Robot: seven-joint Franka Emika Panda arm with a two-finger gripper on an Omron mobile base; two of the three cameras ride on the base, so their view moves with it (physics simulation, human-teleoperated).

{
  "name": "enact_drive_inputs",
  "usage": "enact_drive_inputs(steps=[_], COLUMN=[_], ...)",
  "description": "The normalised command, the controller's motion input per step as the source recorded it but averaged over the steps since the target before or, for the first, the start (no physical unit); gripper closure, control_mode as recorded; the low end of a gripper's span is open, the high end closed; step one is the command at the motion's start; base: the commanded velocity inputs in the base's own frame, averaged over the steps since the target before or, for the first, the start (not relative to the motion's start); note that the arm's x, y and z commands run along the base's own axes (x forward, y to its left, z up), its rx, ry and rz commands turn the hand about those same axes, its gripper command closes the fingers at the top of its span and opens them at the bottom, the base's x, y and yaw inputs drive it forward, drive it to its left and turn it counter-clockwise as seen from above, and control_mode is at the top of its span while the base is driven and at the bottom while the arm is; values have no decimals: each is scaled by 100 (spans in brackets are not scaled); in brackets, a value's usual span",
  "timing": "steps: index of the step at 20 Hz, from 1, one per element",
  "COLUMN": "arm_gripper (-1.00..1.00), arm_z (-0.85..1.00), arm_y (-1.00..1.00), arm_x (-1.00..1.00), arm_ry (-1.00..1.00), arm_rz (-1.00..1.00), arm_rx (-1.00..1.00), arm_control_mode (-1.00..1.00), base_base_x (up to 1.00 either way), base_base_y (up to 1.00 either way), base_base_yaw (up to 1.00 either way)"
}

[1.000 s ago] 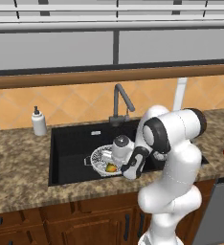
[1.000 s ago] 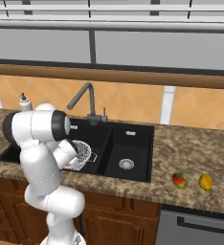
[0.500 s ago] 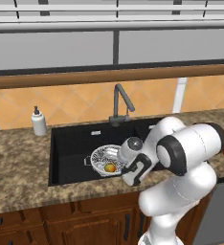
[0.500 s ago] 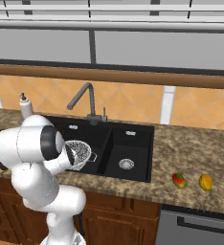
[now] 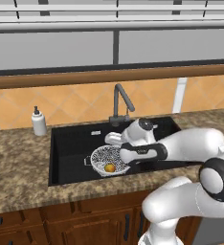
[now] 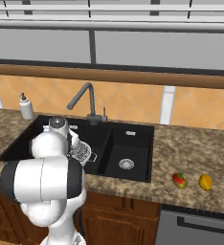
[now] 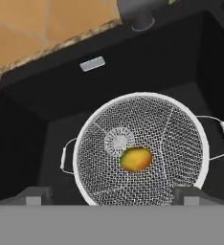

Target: Put the colander in the sink, put the mango, mango, mango in the colander, and turn on the sink faucet and pour water over the colander.

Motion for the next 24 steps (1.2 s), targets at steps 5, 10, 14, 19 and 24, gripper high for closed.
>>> enact_drive_inputs(steps=[5,10,14,19,24], arm_gripper=[-100,-100,-100,-100,-100], arm_z=[78,52,14,12,8], arm_y=[-3,-25,-71,-100,-100], arm_x=[-34,-74,-67,-36,-22], arm_ry=[11,16,5,8,14], arm_rz=[4,0,-1,0,0], arm_rx=[-11,-13,-2,0,0], arm_control_mode=[-100,-100,-100,-100,-100], base_base_x=[0,0,0,0,0], base_base_y=[0,0,0,0,0], base_base_yaw=[0,0,0,0,0])
